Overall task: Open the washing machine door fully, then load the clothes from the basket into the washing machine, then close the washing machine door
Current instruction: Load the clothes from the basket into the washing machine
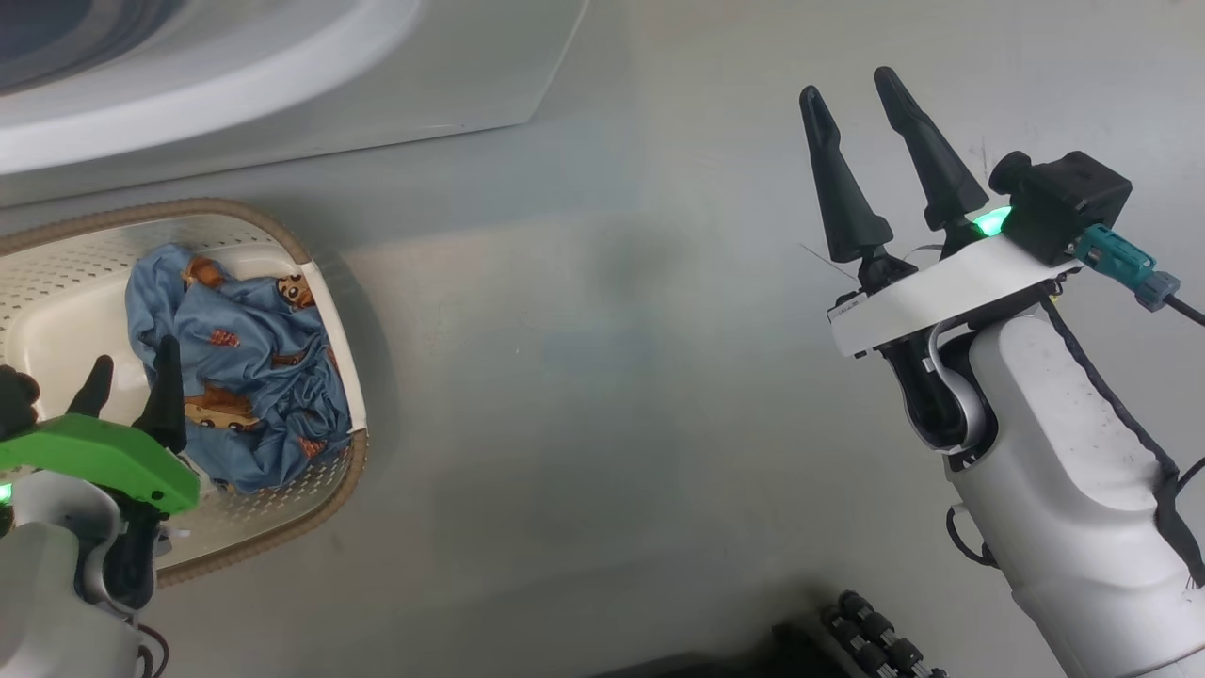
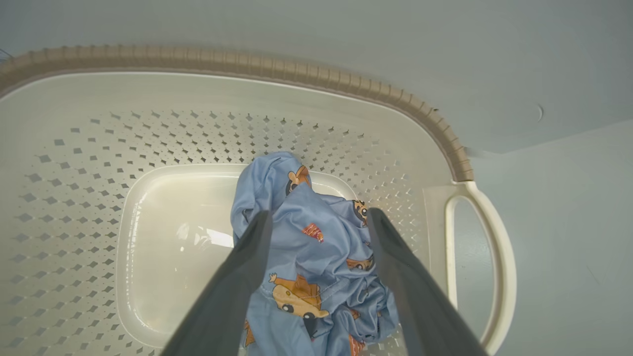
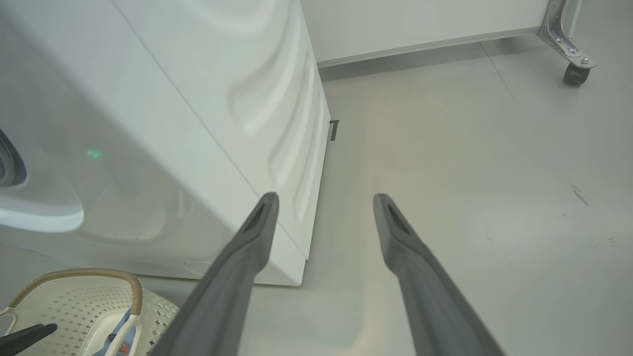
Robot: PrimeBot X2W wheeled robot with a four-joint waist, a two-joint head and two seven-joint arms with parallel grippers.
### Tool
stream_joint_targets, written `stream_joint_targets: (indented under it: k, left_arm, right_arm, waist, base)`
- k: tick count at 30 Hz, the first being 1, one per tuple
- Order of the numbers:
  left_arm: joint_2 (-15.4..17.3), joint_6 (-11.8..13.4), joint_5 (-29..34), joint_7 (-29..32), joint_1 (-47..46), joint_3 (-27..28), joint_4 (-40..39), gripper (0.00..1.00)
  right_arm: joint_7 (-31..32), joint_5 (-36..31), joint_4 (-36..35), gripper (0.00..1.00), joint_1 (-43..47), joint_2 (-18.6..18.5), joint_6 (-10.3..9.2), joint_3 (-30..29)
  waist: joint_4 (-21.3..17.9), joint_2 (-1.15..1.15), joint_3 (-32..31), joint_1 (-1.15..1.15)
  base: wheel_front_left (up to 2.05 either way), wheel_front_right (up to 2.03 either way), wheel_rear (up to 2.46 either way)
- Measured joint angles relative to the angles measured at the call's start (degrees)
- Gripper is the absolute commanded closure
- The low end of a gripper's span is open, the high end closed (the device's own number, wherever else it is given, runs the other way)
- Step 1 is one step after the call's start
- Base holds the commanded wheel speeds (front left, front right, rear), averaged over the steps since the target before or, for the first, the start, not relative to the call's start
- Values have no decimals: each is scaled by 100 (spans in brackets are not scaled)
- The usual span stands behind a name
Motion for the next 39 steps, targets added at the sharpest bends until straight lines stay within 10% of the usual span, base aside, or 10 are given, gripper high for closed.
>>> stream_joint_targets:
  k: [39]
  left_arm:
    - [344,0,-335,603,-1495,-793,1991,0]
  right_arm:
    - [0,-141,-77,0,-296,304,0,113]
  waist:
    - [-715,0,1038,0]
  base:
    - [0,0,0]
